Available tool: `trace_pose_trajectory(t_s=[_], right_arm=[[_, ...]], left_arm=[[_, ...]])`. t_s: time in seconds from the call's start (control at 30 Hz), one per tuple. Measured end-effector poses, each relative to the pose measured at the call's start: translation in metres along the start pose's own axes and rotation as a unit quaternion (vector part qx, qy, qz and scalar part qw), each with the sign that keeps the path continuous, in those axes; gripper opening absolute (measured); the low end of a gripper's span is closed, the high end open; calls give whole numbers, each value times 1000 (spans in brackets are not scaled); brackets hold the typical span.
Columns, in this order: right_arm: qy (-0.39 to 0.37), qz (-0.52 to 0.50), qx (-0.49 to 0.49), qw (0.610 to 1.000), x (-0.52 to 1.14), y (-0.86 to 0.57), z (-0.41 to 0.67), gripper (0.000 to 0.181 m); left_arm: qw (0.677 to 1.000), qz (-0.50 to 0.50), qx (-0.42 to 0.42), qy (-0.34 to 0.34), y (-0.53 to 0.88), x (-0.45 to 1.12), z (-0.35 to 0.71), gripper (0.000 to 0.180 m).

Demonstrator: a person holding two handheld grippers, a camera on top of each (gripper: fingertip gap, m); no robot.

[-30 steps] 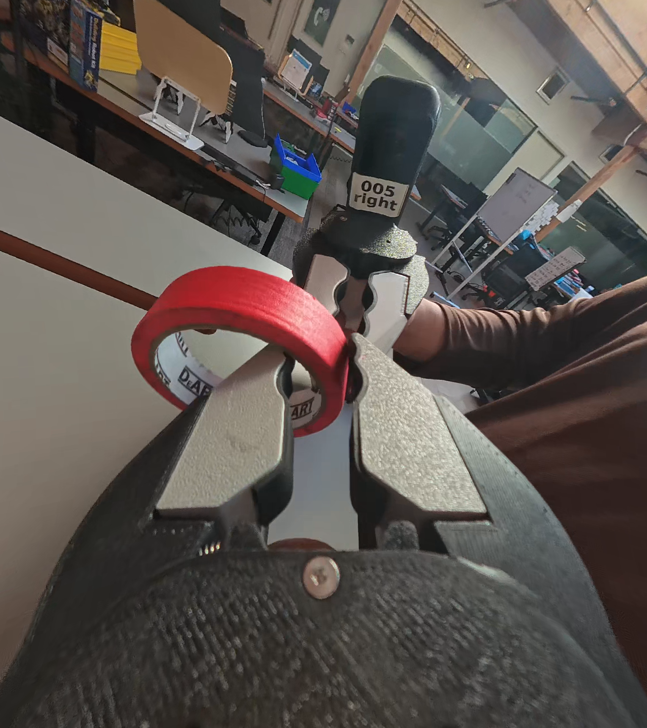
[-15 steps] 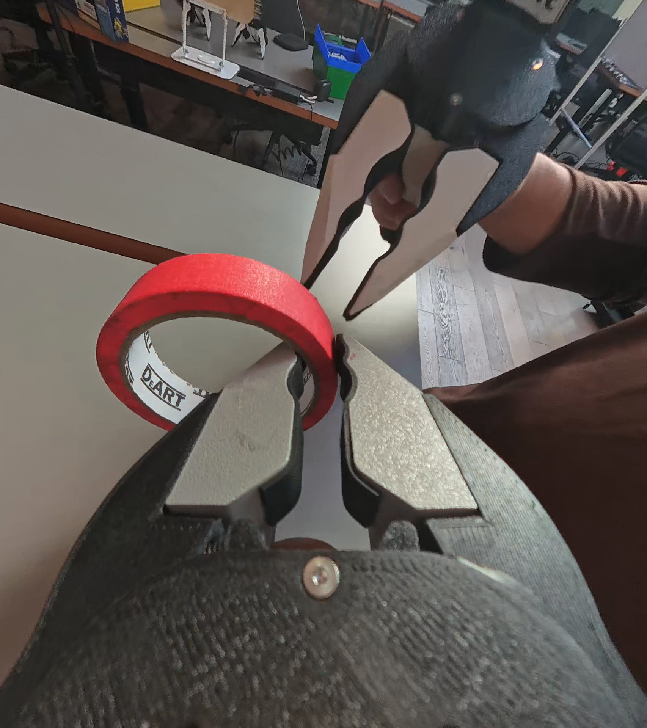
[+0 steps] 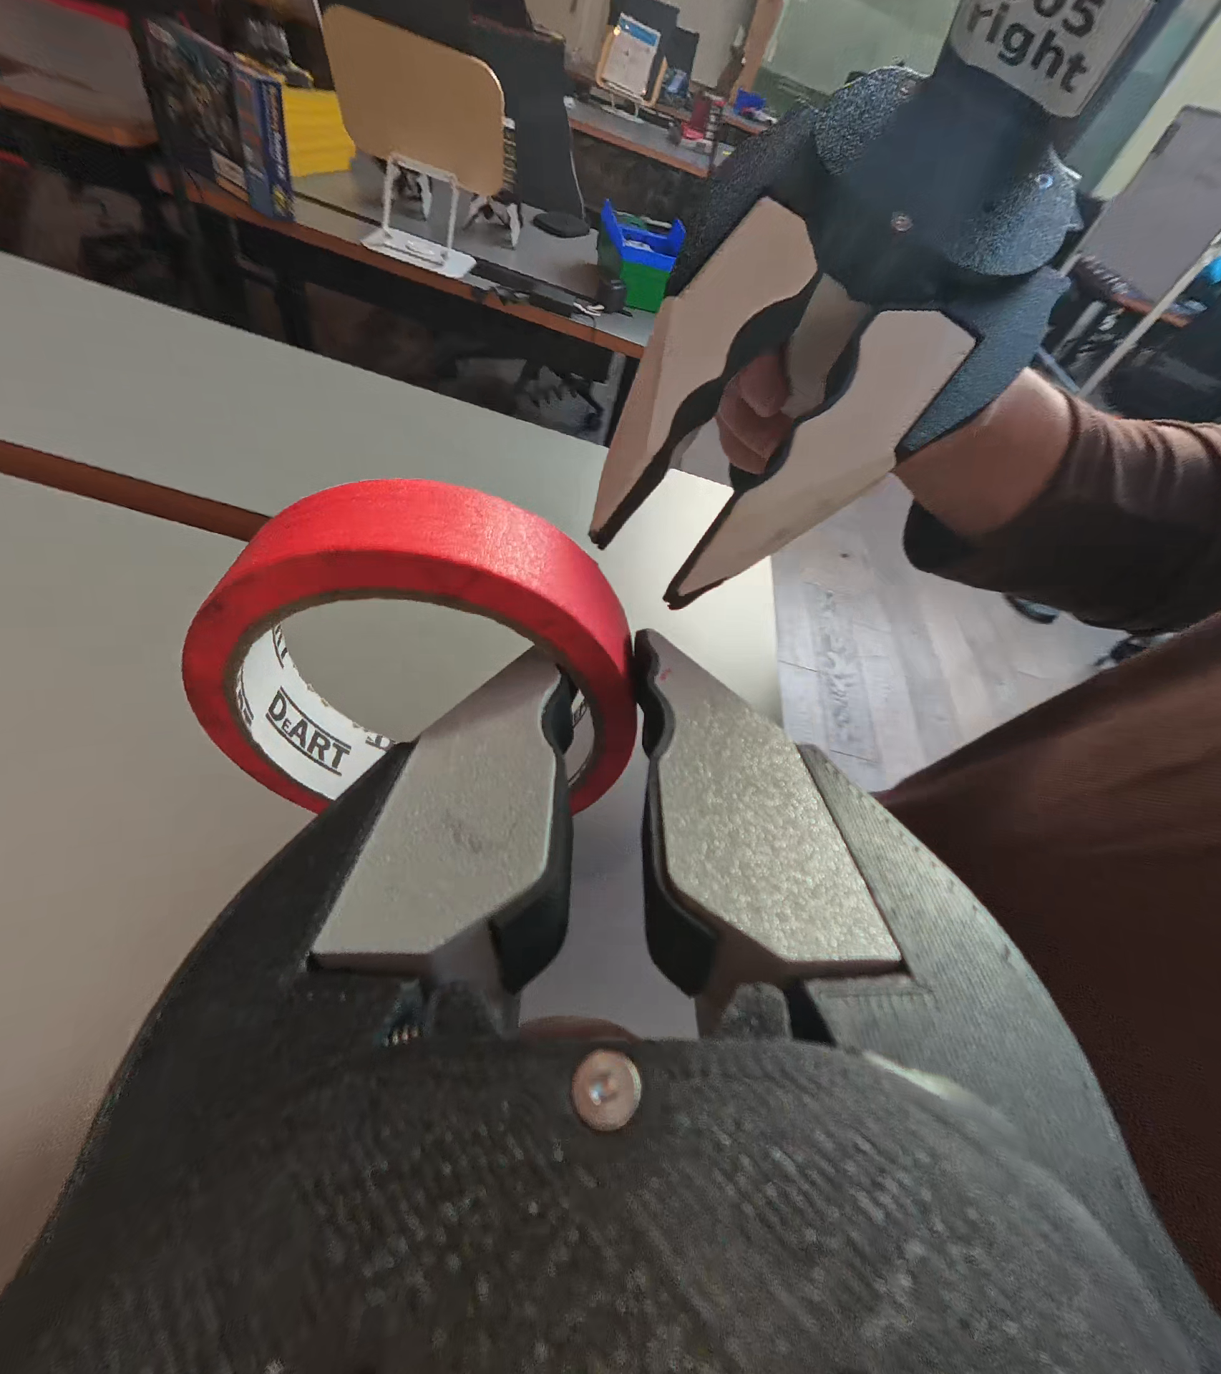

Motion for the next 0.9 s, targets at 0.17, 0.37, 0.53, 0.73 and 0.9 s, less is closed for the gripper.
trace_pose_trajectory(t_s=[0.17, 0.37, 0.53, 0.73, 0.9], right_arm=[[-41, -4, 63, 997, -6, -5, 10, 16], [-80, -17, 104, 991, -18, -12, 25, 9], [-81, -27, 123, 989, -20, -13, 23, 8], [-89, -28, 149, 984, -21, -14, 19, 4], [-92, -35, 162, 982, -20, -14, 16, 2]], left_arm=[[981, 111, 154, -47, -9, -5, 17, 11], [955, 172, 239, -40, -14, -2, 25, 10], [942, 195, 270, -38, -16, 3, 27, 10], [932, 213, 291, -37, -17, 7, 28, 10], [925, 227, 304, -26, -17, 10, 27, 10]])
Point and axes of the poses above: each gripper's, where its closed fingertips meet, x out along the fingers, z out of its top, y = z × x across the jaws, the point moved 5 cm from there along -x, back along the fingers, and after that the axes turned 14 degrees about -x, right-handed, at the moved point
